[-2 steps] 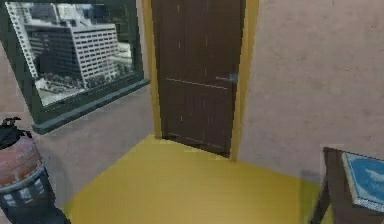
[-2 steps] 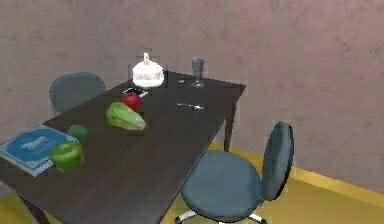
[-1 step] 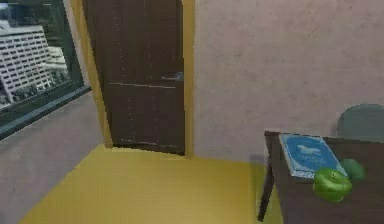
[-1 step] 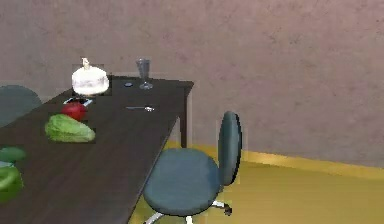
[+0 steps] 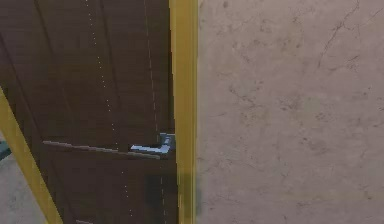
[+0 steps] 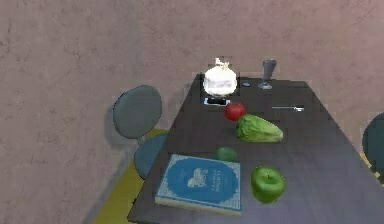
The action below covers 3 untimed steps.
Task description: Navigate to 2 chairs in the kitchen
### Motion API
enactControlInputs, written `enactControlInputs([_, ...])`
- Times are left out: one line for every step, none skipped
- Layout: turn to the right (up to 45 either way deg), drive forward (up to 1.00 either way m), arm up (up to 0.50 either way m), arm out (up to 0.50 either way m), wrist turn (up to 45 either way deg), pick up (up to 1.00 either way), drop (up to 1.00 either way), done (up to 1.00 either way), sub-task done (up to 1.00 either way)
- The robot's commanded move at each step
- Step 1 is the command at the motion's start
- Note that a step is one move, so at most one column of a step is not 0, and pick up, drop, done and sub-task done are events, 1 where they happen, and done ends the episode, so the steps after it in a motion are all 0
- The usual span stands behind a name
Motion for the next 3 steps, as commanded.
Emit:
enactControlInputs([9.0,0.0,0.0,0.0,0.0,0.0,0.0,0.0,0.0])
enactControlInputs([0.0,0.15,0.0,0.0,0.0,0.0,0.0,0.0,0.0])
enactControlInputs([45.0,0.0,0.0,0.0,0.0,0.0,0.0,0.0,0.0])
